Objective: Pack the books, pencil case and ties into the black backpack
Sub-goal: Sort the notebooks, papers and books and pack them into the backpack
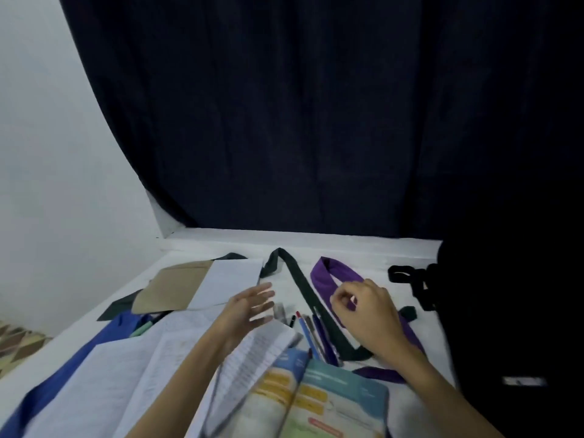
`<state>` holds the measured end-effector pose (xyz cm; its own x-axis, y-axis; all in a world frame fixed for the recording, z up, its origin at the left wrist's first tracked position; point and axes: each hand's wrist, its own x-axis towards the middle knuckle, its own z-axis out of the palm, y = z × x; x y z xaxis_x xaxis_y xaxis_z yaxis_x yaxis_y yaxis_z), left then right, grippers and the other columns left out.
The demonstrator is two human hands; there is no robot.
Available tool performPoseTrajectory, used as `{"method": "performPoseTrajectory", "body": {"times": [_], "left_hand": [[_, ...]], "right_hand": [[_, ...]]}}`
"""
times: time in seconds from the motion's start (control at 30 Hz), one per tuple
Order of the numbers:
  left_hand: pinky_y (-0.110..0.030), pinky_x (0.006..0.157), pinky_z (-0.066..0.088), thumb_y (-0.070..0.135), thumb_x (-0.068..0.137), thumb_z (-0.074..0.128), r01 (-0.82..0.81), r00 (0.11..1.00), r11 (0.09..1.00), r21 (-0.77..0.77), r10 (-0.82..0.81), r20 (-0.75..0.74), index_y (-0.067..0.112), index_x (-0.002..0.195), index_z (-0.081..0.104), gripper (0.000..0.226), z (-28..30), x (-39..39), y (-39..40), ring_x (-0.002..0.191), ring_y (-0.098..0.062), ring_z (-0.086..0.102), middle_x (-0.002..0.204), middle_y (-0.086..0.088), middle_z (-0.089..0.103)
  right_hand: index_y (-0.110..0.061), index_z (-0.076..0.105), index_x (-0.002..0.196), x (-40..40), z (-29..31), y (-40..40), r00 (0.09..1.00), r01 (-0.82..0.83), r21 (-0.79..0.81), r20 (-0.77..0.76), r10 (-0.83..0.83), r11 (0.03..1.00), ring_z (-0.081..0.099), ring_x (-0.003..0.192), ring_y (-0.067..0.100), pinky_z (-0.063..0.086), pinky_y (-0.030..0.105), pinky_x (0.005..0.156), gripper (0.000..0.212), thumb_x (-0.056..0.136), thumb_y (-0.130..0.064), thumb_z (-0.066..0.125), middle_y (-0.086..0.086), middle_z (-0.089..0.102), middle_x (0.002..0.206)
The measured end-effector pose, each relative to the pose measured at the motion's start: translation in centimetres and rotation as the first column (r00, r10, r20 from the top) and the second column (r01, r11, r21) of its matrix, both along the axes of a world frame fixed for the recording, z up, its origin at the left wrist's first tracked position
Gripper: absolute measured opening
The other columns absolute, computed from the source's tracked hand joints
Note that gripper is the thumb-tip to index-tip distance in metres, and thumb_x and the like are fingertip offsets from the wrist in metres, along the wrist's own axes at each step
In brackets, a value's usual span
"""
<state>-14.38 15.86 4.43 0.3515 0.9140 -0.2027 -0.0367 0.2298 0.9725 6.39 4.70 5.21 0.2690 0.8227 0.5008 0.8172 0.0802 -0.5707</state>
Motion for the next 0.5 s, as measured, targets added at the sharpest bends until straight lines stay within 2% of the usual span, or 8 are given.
{"method": "performPoseTrajectory", "body": {"times": [0.07,0.13,0.2,0.23,0.3,0.4,0.47,0.5], "left_hand": [[-0.032,0.084,0.042,0.002,0.098,0.039,-0.255,0.946,0.952,-0.168,0.282,0.162,0.006,0.102,0.057,0.019,-1.0,-4.5,4.8,0.102,-0.025,0.053,0.094,-0.01,0.055],[-0.028,0.066,0.037,0.005,0.096,0.04,-0.394,0.873,0.861,-0.322,0.46,0.162,0.005,0.085,0.049,0.015,-2.0,-8.4,8.4,0.076,-0.022,0.048,0.085,-0.01,0.041],[-0.024,0.047,0.032,0.009,0.094,0.041,-0.42,0.846,0.807,-0.416,0.514,0.144,0.01,0.073,0.039,0.021,-3.3,-11.1,10.9,0.048,-0.017,0.036,0.063,-0.01,0.036],[-0.017,0.038,0.029,0.01,0.093,0.04,-0.414,0.829,0.792,-0.449,0.532,0.173,0.014,0.067,0.034,0.027,-3.9,-12.0,11.8,0.035,-0.016,0.033,0.047,-0.007,0.035],[-0.009,0.027,0.021,0.006,0.092,0.037,-0.429,0.779,0.767,-0.477,0.581,0.234,0.017,0.057,0.034,0.037,-4.7,-13.3,13.4,0.019,-0.01,0.026,0.027,0.001,0.029],[-0.014,0.029,0.024,0.001,0.091,0.034,-0.43,0.781,0.774,-0.466,0.577,0.237,0.023,0.062,0.034,0.037,-5.0,-14.3,15.2,0.024,-0.007,0.03,0.032,0.003,0.034],[-0.022,0.046,0.033,-0.003,0.09,0.037,-0.39,0.847,0.824,-0.411,0.496,0.19,0.017,0.065,0.038,0.032,-5.0,-14.6,16.1,0.043,-0.011,0.039,0.054,-0.003,0.041],[-0.024,0.051,0.034,-0.007,0.088,0.037,-0.381,0.88,0.863,-0.331,0.448,0.154,0.017,0.069,0.045,0.031,-5.1,-14.7,16.6,0.05,-0.013,0.041,0.064,-0.005,0.042]], "right_hand": [[-0.014,0.068,0.08,-4.0,-0.6,4.7,0.987,-0.083,-0.135,-0.147,0.063,0.987,0.058,0.076,0.019,0.049,0.034,0.069,0.013,0.085,-0.021,0.058,-0.002,0.067,0.076],[-0.015,0.069,0.089,-7.7,-1.4,9.4,0.97,-0.145,-0.222,-0.222,0.095,0.964,0.061,0.084,0.019,0.051,0.033,0.074,0.015,0.086,-0.021,0.056,-0.001,0.069,0.09],[-0.019,0.068,0.105,-10.7,-2.8,13.3,0.972,-0.174,-0.314,-0.205,0.113,0.933,0.059,0.102,0.019,0.048,0.028,0.084,0.023,0.09,-0.025,0.052,-0.001,0.067,0.11],[-0.02,0.065,0.113,-11.8,-3.6,14.9,0.971,-0.19,-0.357,-0.204,0.122,0.915,0.058,0.108,0.02,0.047,0.028,0.088,0.028,0.092,-0.027,0.049,0.001,0.064,0.118],[-0.019,0.061,0.12,-13.6,-5.4,17.3,0.976,-0.196,-0.444,-0.177,0.129,0.874,0.056,0.114,0.025,0.045,0.033,0.095,0.036,0.094,-0.035,0.043,0.004,0.06,0.127],[-0.02,0.058,0.12,-15.1,-7.4,19.2,0.993,-0.118,-0.544,-0.062,0.101,0.831,0.054,0.116,0.026,0.045,0.039,0.095,0.04,0.095,-0.042,0.037,0.003,0.058,0.127],[-0.015,0.061,0.108,-15.7,-8.4,19.7,0.993,-0.11,-0.552,-0.027,0.114,0.826,0.056,0.11,0.026,0.045,0.037,0.088,0.035,0.098,-0.037,0.036,0.004,0.061,0.115],[-0.013,0.062,0.106,-15.8,-8.8,19.8,0.993,-0.111,-0.54,-0.03,0.112,0.834,0.055,0.108,0.023,0.045,0.035,0.087,0.035,0.099,-0.035,0.036,0.001,0.061,0.113]]}}
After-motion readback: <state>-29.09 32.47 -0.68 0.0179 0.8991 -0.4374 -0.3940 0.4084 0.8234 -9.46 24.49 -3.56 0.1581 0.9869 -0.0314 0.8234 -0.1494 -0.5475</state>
